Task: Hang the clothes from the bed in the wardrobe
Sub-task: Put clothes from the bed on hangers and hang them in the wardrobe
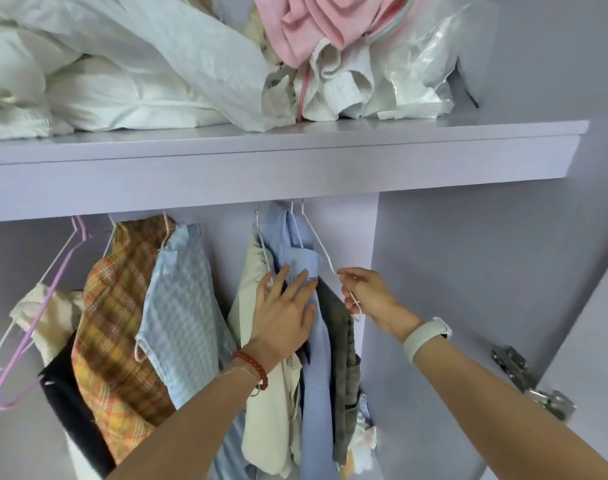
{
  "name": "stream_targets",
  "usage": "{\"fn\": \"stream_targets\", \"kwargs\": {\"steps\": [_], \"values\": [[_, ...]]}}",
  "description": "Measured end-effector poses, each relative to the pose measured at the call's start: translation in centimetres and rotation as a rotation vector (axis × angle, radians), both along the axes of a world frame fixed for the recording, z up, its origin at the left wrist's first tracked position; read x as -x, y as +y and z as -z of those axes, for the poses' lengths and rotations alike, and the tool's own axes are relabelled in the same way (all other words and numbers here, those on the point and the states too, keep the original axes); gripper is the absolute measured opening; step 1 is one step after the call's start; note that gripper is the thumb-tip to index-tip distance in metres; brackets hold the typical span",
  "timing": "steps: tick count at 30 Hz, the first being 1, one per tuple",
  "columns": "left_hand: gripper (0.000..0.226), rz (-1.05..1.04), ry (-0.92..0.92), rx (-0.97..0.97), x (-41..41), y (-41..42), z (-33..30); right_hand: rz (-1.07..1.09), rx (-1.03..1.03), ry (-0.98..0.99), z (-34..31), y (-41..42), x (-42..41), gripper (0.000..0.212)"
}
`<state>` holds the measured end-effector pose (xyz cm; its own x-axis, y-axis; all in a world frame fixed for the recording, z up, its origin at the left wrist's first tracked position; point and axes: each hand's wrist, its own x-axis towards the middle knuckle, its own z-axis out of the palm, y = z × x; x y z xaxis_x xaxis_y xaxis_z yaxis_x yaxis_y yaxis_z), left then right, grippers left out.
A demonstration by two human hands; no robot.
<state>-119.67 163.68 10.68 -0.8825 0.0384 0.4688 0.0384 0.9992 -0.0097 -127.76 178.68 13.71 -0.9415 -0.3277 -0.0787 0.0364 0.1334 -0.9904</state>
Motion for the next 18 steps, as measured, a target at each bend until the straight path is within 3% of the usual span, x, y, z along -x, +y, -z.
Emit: {"fn": "stream_targets", "kwargs": {"steps": [5,9,13,18], "values": [[0.042,-0.017,0.083,-0.127,-0.6,-2.3,0.8,-0.013,-0.261,0.209,-0.8,-1.8,1.3,0.013],[0.042,-0.009,0.071,-0.121,-0.9,-3.8,1.3,-0.029,-0.175,0.15,-1.1,-4.3,1.4,0.013],[0.044,-0.007,0.059,-0.126,-1.2,-4.4,1.3,0.135,-0.258,0.42,-0.4,-5.6,1.0,0.024],[0.043,0.022,0.113,-0.159,-1.5,-4.6,0.9,0.295,-0.196,0.536,-0.1,-4.5,1.5,0.027]]}}
